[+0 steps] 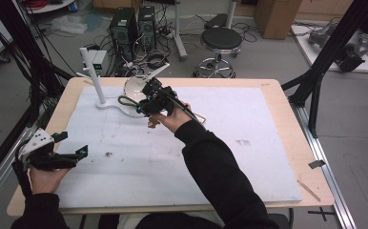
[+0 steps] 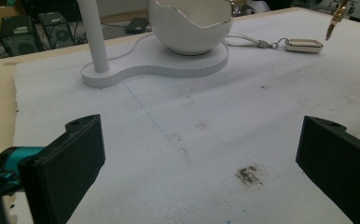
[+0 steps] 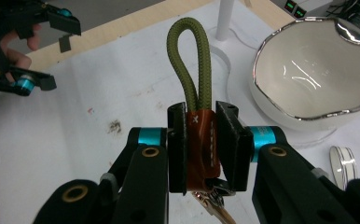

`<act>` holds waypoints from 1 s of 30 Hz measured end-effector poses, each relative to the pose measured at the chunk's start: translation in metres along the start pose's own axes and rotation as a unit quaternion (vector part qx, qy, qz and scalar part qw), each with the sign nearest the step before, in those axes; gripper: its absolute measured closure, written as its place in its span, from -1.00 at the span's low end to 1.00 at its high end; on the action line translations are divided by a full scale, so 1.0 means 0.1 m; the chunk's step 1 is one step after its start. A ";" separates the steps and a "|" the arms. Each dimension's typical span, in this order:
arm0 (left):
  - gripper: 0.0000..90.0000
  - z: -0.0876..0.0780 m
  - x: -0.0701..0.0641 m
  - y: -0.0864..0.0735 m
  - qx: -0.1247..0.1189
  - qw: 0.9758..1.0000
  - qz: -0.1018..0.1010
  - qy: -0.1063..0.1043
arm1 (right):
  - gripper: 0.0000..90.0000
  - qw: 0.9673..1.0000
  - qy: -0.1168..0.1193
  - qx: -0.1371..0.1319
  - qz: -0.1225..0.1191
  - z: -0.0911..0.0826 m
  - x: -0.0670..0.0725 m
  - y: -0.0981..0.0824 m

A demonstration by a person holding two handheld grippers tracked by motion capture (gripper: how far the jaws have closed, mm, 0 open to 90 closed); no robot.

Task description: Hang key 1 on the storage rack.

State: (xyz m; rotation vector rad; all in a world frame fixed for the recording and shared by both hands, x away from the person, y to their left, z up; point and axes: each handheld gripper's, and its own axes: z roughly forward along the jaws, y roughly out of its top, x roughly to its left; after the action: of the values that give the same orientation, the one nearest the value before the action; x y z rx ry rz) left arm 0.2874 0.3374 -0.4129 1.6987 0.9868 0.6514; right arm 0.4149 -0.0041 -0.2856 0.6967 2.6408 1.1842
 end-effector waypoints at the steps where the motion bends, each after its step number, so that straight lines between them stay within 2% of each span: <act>1: -0.96 0.00 0.00 0.00 0.000 1.000 -0.002 0.000 | 0.66 1.000 0.001 0.000 0.002 0.02 -0.01 0.02; 7: -0.96 0.00 -0.01 0.00 -0.002 1.000 -0.002 0.001 | 0.66 1.000 0.009 0.001 0.009 0.15 -0.07 0.18; 13: -0.96 0.00 0.03 0.00 -0.005 1.000 -0.012 -0.002 | 0.66 1.000 0.000 0.015 0.013 0.31 -0.10 0.29; 16: -0.96 0.00 0.04 0.00 -0.005 1.000 -0.011 -0.003 | 0.66 1.000 0.012 0.008 0.024 0.35 -0.11 0.34; 22: -0.96 0.01 0.05 -0.01 -0.005 1.000 -0.012 -0.002 | 0.66 0.999 0.019 0.005 0.032 0.39 -0.16 0.47; 26: -0.96 0.03 0.04 0.00 -0.004 1.000 -0.016 -0.004 | 0.66 0.999 0.026 -0.014 0.041 0.36 -0.18 0.62; 30: -0.96 0.03 0.05 0.00 -0.007 1.000 -0.017 -0.005 | 0.66 0.999 0.022 -0.010 0.039 0.37 -0.17 0.74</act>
State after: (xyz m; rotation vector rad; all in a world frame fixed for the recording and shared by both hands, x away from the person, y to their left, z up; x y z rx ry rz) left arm 0.2919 0.3399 -0.4139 1.6680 1.0009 0.6254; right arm 0.4679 0.0545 -0.2567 0.7852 2.6559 1.2567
